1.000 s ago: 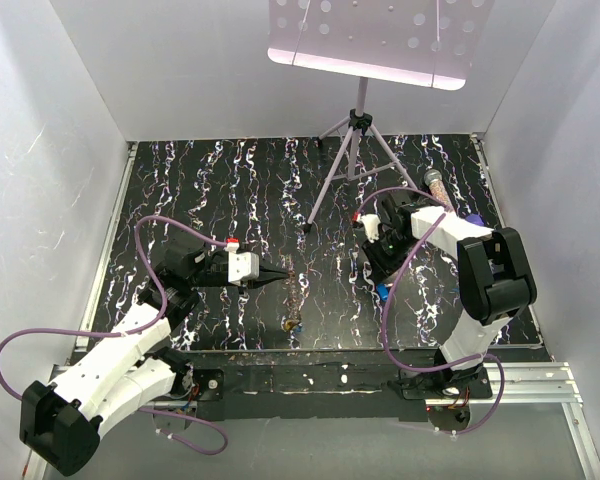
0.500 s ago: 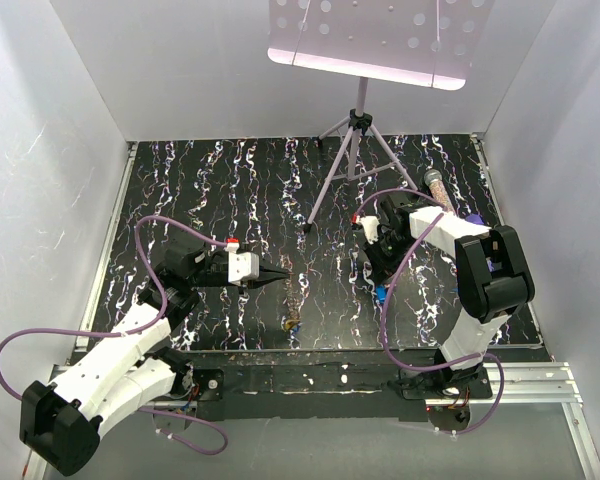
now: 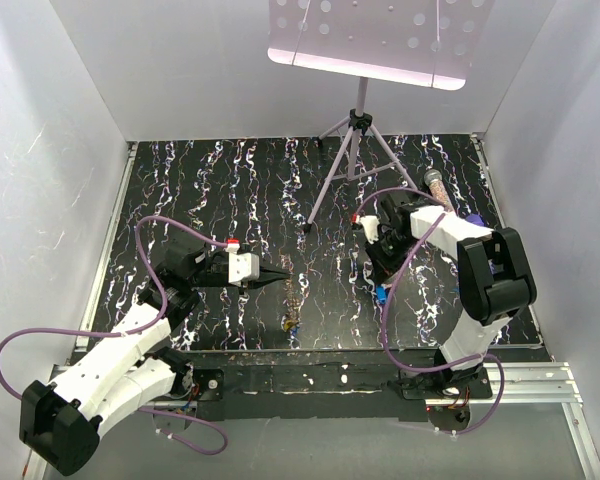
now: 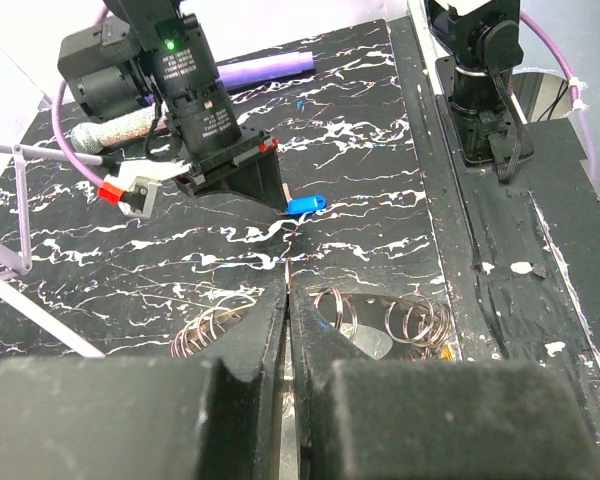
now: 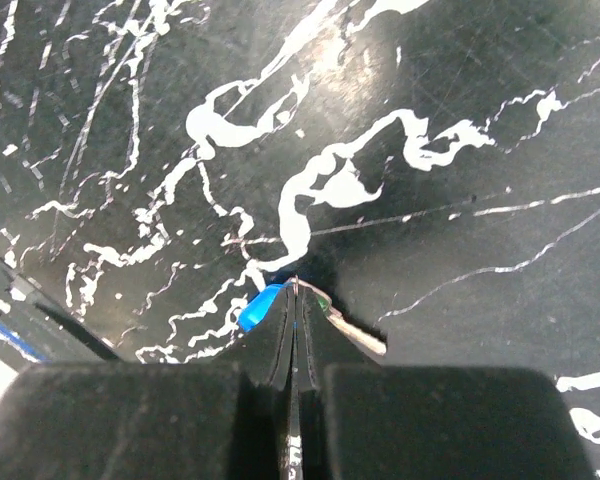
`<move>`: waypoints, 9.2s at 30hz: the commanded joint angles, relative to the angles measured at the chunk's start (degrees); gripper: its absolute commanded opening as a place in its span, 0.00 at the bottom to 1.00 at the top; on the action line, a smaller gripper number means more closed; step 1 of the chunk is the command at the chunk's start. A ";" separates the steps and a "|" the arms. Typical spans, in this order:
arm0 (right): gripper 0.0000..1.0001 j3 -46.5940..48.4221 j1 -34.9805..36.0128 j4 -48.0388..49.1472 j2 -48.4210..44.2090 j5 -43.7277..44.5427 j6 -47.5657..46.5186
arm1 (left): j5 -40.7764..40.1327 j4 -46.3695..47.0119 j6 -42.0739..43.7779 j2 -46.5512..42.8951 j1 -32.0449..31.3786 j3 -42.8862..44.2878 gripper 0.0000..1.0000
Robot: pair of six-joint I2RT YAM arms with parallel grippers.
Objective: Put the keys on the keyring
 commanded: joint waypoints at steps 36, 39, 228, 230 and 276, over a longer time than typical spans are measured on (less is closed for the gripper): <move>0.01 6.93 16.88 29.49 -38.75 -36.61 -17.53 | 5.92 32.19 -11.50 8.27 -0.59 6.85 0.00; 0.01 6.84 17.23 28.27 -38.84 -37.40 -17.36 | 4.60 27.61 -7.89 7.57 -0.59 7.29 0.00; 0.01 11.06 23.38 28.18 -32.95 -32.30 -9.63 | -1.65 29.89 -13.94 9.23 -0.68 6.41 0.00; 0.01 11.32 23.38 27.74 -32.77 -32.21 -9.71 | -1.65 29.10 -13.51 9.23 -0.68 6.50 0.00; 0.01 13.70 25.76 19.56 -32.33 -25.80 -17.80 | -4.72 21.98 -17.02 9.93 -1.03 10.80 0.00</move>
